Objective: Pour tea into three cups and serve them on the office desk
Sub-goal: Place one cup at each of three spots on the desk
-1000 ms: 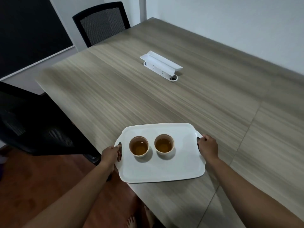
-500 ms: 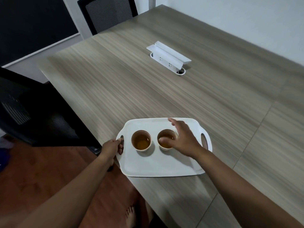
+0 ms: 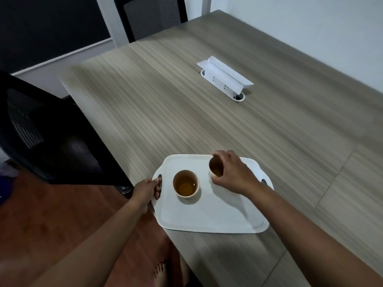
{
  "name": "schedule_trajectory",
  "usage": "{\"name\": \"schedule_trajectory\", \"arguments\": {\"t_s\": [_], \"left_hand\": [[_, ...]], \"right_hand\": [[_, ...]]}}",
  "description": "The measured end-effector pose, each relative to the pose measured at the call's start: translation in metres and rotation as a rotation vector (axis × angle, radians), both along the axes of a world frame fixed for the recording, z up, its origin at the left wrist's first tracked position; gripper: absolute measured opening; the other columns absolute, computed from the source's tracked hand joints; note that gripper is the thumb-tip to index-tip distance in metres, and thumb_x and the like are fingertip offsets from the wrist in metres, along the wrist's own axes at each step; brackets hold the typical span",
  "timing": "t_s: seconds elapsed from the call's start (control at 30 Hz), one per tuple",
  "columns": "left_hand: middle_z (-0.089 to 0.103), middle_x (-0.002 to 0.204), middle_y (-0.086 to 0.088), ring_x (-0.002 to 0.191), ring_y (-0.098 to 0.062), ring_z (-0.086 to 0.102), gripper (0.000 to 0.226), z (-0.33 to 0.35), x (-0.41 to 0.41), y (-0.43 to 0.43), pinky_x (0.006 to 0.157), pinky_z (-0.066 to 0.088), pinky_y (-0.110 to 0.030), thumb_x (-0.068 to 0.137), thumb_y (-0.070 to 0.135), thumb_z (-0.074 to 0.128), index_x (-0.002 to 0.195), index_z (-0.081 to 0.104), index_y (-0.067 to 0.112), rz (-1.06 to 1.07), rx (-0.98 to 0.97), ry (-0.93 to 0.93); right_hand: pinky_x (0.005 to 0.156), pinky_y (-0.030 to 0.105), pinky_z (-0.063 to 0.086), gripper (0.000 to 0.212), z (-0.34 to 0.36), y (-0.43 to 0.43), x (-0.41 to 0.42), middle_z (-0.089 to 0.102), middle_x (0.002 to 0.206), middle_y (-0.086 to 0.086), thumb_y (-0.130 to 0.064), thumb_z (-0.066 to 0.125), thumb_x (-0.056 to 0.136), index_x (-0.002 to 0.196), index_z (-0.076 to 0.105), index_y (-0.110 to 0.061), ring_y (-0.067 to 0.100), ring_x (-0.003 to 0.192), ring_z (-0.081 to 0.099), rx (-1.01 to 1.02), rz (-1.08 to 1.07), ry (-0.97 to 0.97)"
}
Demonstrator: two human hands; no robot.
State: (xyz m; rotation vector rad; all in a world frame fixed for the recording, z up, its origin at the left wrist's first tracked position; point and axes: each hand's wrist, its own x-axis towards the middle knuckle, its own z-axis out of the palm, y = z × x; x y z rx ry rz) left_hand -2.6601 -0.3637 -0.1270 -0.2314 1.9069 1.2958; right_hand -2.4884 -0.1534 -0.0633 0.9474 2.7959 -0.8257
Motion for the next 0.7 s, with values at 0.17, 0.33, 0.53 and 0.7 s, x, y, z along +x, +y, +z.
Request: {"name": "schedule_trajectory", "arguments": {"t_s": [0.17, 0.33, 0.53, 0.7], "left_hand": [[0.054, 0.050, 0.001, 0.041, -0.012, 0.045, 0.023, -0.005, -0.002, 0.000, 0.051, 0.042, -0.027, 0.096, 0.017, 0.060, 0.074, 0.057, 0.009, 0.019, 0.019, -0.016], [0.055, 0.051, -0.001, 0.042, -0.014, 0.045, 0.026, -0.006, -0.004, -0.001, 0.052, 0.042, -0.028, 0.095, 0.018, 0.060, 0.072, 0.056, 0.009, 0.012, 0.027, -0.022], [0.053, 0.053, -0.002, 0.040, -0.012, 0.045, 0.028, -0.004, -0.003, -0.001, 0.045, 0.040, -0.022, 0.097, 0.019, 0.057, 0.071, 0.053, 0.010, -0.008, 0.008, -0.014], [0.053, 0.054, 0.000, 0.040, -0.011, 0.043, 0.023, -0.002, -0.003, -0.001, 0.042, 0.040, -0.019, 0.098, 0.019, 0.057, 0.078, 0.058, 0.009, 0.005, 0.035, -0.025]], "right_hand": [[0.093, 0.036, 0.046, 0.070, 0.011, 0.034, -0.052, 0.046, 0.132, 0.006, -0.041, 0.074, 0.077, 0.138, 0.042, -0.027, 0.026, 0.117, 0.052, 0.046, -0.033, 0.088], [0.091, 0.032, 0.045, 0.069, 0.000, 0.055, -0.106, 0.047, 0.130, 0.006, -0.037, 0.075, 0.074, 0.136, 0.045, -0.027, 0.026, 0.115, 0.055, -0.003, -0.063, 0.121], [0.097, 0.036, 0.044, 0.071, -0.014, 0.060, -0.140, 0.045, 0.132, 0.007, -0.036, 0.076, 0.074, 0.137, 0.046, -0.026, 0.028, 0.119, 0.052, -0.045, -0.093, 0.108], [0.097, 0.036, 0.044, 0.071, -0.015, 0.062, -0.153, 0.043, 0.134, 0.007, -0.036, 0.077, 0.074, 0.137, 0.047, -0.026, 0.029, 0.121, 0.052, -0.053, -0.121, 0.085]]}}
